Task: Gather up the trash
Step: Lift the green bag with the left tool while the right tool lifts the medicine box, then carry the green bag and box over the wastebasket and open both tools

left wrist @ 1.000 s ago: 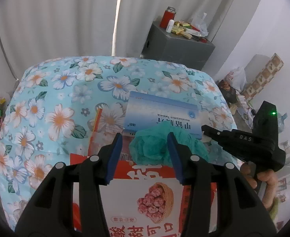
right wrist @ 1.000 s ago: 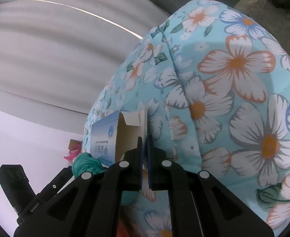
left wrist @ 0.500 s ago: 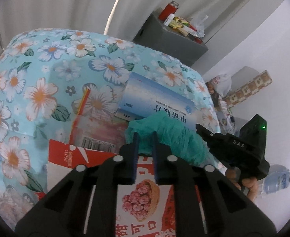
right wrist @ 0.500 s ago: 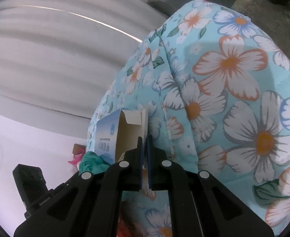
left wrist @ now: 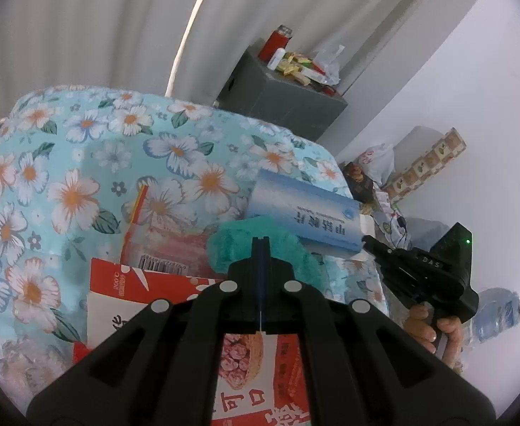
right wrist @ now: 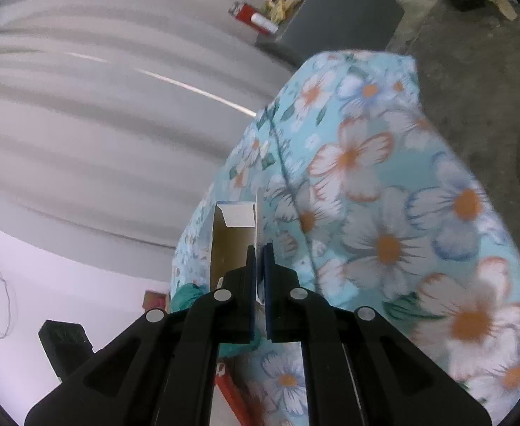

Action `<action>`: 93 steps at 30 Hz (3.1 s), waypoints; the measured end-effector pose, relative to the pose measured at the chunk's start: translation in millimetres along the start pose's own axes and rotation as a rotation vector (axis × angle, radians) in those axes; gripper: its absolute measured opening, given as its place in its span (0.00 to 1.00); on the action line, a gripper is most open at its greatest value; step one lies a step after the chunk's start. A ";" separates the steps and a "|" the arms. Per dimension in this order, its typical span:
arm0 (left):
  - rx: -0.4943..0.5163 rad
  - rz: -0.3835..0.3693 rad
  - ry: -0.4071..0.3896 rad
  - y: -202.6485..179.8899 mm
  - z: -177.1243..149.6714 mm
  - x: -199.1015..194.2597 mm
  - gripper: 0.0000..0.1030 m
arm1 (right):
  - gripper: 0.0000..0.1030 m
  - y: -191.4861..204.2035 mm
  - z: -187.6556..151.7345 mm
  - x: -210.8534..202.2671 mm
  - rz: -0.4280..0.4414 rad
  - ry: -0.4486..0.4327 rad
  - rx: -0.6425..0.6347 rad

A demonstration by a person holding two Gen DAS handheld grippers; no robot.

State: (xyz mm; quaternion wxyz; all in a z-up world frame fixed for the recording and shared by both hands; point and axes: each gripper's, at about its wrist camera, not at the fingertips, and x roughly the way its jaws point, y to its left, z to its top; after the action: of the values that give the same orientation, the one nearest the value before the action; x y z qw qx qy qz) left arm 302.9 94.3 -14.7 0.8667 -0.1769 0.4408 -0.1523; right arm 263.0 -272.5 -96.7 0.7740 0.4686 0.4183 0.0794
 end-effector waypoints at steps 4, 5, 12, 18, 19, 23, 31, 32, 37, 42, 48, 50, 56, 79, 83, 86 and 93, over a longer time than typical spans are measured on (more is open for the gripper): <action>0.033 -0.006 0.008 -7.4 -1.8 -2.6 0.00 | 0.04 -7.7 -3.0 -30.4 -0.020 -0.062 0.011; 0.031 -0.002 0.014 -8.1 -2.0 -2.0 0.00 | 0.04 -7.8 -5.0 -36.4 -0.026 -0.077 0.012; 0.039 0.038 0.098 -14.3 2.0 21.5 0.44 | 0.04 -27.2 -26.5 -77.5 -0.067 -0.134 0.033; 0.191 0.124 0.082 -39.0 -0.7 40.5 0.42 | 0.04 -46.8 -35.9 -86.3 -0.075 -0.140 0.075; 0.209 0.131 0.080 -41.8 -0.7 42.2 0.36 | 0.04 -48.2 -36.5 -86.8 -0.074 -0.140 0.079; 0.263 0.158 0.091 -49.0 1.0 51.4 0.32 | 0.04 -50.1 -36.0 -88.6 -0.062 -0.143 0.084; 0.198 0.094 0.117 -46.2 15.6 51.7 0.31 | 0.04 -53.3 -35.2 -93.1 -0.065 -0.163 0.086; 0.186 0.067 0.132 -47.7 16.2 53.0 0.31 | 0.04 -53.3 -35.4 -94.5 -0.069 -0.169 0.085; 0.082 -0.052 0.216 -57.4 19.1 68.5 0.36 | 0.04 -55.1 -37.5 -106.5 -0.094 -0.192 0.072; -0.155 -0.163 0.318 -53.1 26.1 94.5 0.49 | 0.04 -59.8 -45.6 -125.0 -0.129 -0.208 0.064; -0.358 -0.171 0.389 -43.2 30.9 135.5 0.49 | 0.04 -71.8 -57.6 -141.1 -0.158 -0.217 0.081; -0.421 -0.162 0.416 -37.3 29.2 150.4 0.47 | 0.04 -75.6 -60.0 -143.6 -0.164 -0.218 0.091; -0.485 -0.147 0.431 -32.4 18.6 171.3 0.38 | 0.04 -77.9 -62.8 -146.7 -0.167 -0.223 0.094; -0.201 -0.243 0.262 -73.8 -1.9 43.8 0.15 | 0.04 -41.4 -94.6 -184.9 -0.085 -0.252 0.028; -0.103 -0.280 0.253 -97.1 -14.7 20.7 0.15 | 0.04 -32.6 -104.6 -203.4 -0.100 -0.286 0.005; -0.008 -0.305 0.258 -118.7 -25.2 7.8 0.15 | 0.03 -30.0 -112.3 -218.1 -0.106 -0.319 0.003; 0.203 -0.313 0.313 -175.0 -58.7 -0.9 0.15 | 0.03 -35.4 -132.0 -267.6 -0.103 -0.441 0.020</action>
State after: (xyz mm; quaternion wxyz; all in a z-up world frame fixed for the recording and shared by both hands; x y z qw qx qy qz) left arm 235.5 -71.5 30.8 0.7669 -0.1292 0.5195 -0.3540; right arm -12.4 -342.7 0.9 0.8451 0.4603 0.2632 -0.0687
